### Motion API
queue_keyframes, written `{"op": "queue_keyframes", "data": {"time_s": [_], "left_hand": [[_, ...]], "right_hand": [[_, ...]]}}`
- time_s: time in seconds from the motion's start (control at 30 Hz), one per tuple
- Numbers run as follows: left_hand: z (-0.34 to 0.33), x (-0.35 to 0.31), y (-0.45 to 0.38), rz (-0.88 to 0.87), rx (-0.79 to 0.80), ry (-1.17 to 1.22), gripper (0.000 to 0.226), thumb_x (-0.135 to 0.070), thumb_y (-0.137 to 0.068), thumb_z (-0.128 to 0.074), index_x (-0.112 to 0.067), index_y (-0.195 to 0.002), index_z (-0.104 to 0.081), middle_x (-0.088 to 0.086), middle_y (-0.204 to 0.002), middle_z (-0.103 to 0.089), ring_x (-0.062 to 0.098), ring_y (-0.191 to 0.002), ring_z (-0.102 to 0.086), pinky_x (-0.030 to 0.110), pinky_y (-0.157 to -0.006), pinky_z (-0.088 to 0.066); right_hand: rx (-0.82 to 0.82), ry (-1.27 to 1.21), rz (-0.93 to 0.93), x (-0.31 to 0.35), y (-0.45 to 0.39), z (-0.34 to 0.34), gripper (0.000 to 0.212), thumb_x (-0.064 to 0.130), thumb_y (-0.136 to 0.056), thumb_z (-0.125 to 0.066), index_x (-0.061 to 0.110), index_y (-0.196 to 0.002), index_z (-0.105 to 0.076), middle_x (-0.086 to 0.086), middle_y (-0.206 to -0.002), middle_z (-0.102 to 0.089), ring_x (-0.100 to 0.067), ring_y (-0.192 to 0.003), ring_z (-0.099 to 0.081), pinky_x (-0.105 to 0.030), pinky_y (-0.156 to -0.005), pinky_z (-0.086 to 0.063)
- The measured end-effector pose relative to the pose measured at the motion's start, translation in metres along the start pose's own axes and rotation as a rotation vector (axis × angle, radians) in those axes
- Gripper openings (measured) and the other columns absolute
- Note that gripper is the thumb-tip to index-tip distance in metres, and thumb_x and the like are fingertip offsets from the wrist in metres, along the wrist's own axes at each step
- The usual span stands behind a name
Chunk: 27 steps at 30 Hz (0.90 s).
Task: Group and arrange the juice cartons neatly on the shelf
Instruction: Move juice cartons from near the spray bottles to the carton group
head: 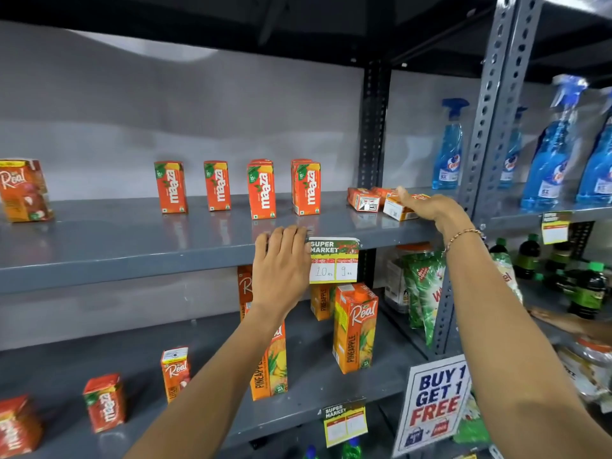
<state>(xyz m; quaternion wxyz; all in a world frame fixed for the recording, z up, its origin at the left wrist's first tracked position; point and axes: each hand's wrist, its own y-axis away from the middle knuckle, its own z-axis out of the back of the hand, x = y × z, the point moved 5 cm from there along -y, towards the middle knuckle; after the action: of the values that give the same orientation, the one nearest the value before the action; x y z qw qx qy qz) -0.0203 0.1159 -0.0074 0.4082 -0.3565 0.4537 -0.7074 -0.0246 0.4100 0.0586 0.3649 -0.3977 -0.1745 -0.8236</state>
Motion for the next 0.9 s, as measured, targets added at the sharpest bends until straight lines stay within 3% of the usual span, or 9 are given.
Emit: {"op": "queue_keyframes", "data": {"time_s": [0.07, 0.2, 0.3, 0.43, 0.6, 0.7, 0.83, 0.9], "left_hand": [[0.001, 0.0, 0.0, 0.008, 0.007, 0.003, 0.026, -0.027, -0.095, -0.047, -0.011, -0.112, -0.06, 0.004, -0.109, -0.066, 0.024, -0.099, -0.061, 0.036, -0.092, -0.034], [0.002, -0.001, -0.001, 0.013, 0.035, 0.002, 0.028, -0.029, -0.096, -0.046, -0.012, -0.113, -0.06, 0.005, -0.111, -0.066, 0.024, -0.101, -0.061, 0.037, -0.093, -0.034], [0.001, 0.0, -0.001, 0.02, 0.057, 0.002, 0.029, -0.029, -0.096, -0.045, -0.012, -0.114, -0.06, 0.004, -0.112, -0.065, 0.023, -0.102, -0.061, 0.037, -0.093, -0.035], [0.001, 0.0, -0.001, 0.03, 0.084, 0.002, 0.029, -0.03, -0.096, -0.045, -0.013, -0.114, -0.06, 0.003, -0.113, -0.065, 0.023, -0.104, -0.061, 0.038, -0.093, -0.039], [0.004, 0.001, -0.004, 0.015, 0.134, 0.005, 0.032, -0.031, -0.096, -0.042, -0.012, -0.114, -0.06, 0.003, -0.113, -0.066, 0.022, -0.103, -0.062, 0.038, -0.092, -0.043], [0.012, 0.004, -0.005, -0.027, 0.176, 0.009, 0.041, -0.032, -0.096, -0.033, -0.011, -0.115, -0.062, 0.005, -0.114, -0.067, 0.024, -0.105, -0.064, 0.04, -0.092, -0.048], [0.026, 0.037, 0.003, 0.013, 0.217, -0.03, 0.04, -0.03, -0.095, -0.034, -0.01, -0.115, -0.063, 0.007, -0.116, -0.066, 0.026, -0.111, -0.062, 0.043, -0.098, -0.045], [0.034, 0.062, 0.01, 0.021, 0.23, -0.063, 0.039, -0.029, -0.095, -0.035, -0.009, -0.113, -0.063, 0.008, -0.115, -0.067, 0.027, -0.109, -0.062, 0.044, -0.098, -0.044]], "right_hand": [[-0.01, 0.0, 0.009, -0.001, -0.007, 0.001, 0.13, 0.09, -0.044, -0.055, 0.007, -0.142, -0.036, -0.014, -0.154, -0.027, -0.037, -0.14, -0.026, -0.055, -0.111, -0.029], [-0.032, -0.055, -0.057, -0.022, -0.059, -0.006, 0.154, 0.084, -0.003, -0.063, 0.012, -0.138, -0.041, -0.012, -0.147, -0.039, -0.036, -0.133, -0.036, -0.056, -0.105, -0.034], [-0.083, -0.183, -0.047, -0.011, -0.034, -0.001, 0.161, 0.082, -0.003, -0.069, 0.011, -0.143, -0.031, -0.012, -0.149, -0.036, -0.036, -0.135, -0.034, -0.055, -0.107, -0.032], [-0.133, -0.227, 0.031, 0.007, 0.019, 0.001, 0.125, 0.05, -0.061, -0.082, 0.013, -0.149, -0.003, -0.017, -0.154, -0.021, -0.035, -0.142, -0.023, -0.051, -0.114, -0.024], [-0.19, -0.35, 0.214, 0.019, 0.034, -0.005, 0.1, 0.023, -0.068, -0.083, 0.017, -0.141, -0.015, -0.015, -0.14, -0.045, -0.035, -0.128, -0.046, -0.046, -0.108, -0.036], [-0.244, -0.404, 0.221, 0.021, 0.048, -0.011, 0.098, 0.02, -0.064, -0.085, 0.012, -0.138, -0.022, -0.016, -0.133, -0.053, -0.036, -0.123, -0.052, -0.048, -0.105, -0.041], [-0.103, -0.508, 0.278, 0.029, 0.067, -0.031, 0.064, 0.018, -0.061, -0.087, 0.012, -0.115, -0.054, -0.007, -0.12, -0.066, -0.024, -0.112, -0.062, -0.04, -0.096, -0.05], [-0.015, -0.539, 0.353, 0.042, 0.083, -0.047, 0.046, 0.013, -0.063, -0.086, 0.017, -0.1, -0.059, -0.006, -0.115, -0.069, -0.023, -0.107, -0.065, -0.044, -0.095, -0.051]]}}
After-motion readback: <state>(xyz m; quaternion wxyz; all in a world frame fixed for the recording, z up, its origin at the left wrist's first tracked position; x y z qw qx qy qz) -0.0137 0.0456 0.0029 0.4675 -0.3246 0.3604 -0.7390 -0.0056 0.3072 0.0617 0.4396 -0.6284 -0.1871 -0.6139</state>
